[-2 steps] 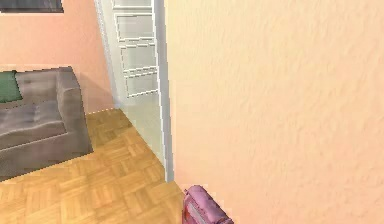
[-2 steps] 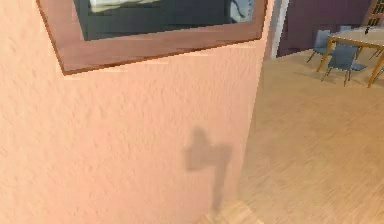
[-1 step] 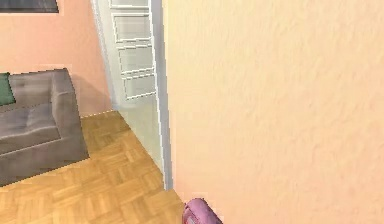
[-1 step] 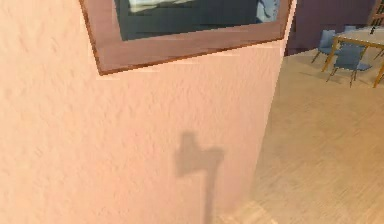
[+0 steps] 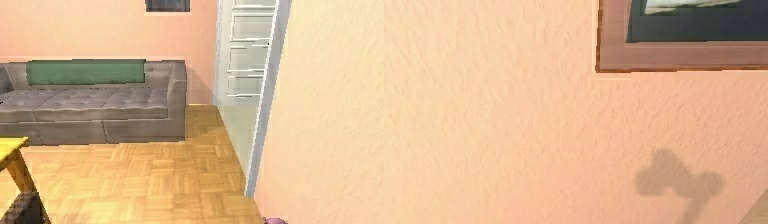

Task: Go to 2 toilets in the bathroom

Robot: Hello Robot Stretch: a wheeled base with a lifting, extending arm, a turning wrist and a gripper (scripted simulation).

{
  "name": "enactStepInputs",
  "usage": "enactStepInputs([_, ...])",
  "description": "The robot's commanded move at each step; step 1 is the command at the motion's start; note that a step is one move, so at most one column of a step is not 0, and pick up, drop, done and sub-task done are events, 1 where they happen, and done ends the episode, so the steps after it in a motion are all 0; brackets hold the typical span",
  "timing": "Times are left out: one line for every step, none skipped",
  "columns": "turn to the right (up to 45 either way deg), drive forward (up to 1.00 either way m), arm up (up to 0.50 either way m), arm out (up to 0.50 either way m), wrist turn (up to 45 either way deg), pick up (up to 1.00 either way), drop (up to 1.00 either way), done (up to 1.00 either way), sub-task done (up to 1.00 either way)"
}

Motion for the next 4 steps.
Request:
enactStepInputs([-3.0, 0.00, 0.00, 0.00, 0.0, 0.00, 0.00, 0.00, 0.00])
enactStepInputs([0.0, 1.00, 0.00, 0.00, 0.0, 0.00, 0.00, 0.00, 0.00])
enactStepInputs([0.0, 0.50, 0.00, 0.00, 0.0, 0.00, 0.00, 0.00, 0.00])
enactStepInputs([45.0, 0.00, 0.00, 0.00, 0.0, 0.00, 0.00, 0.00, 0.00])
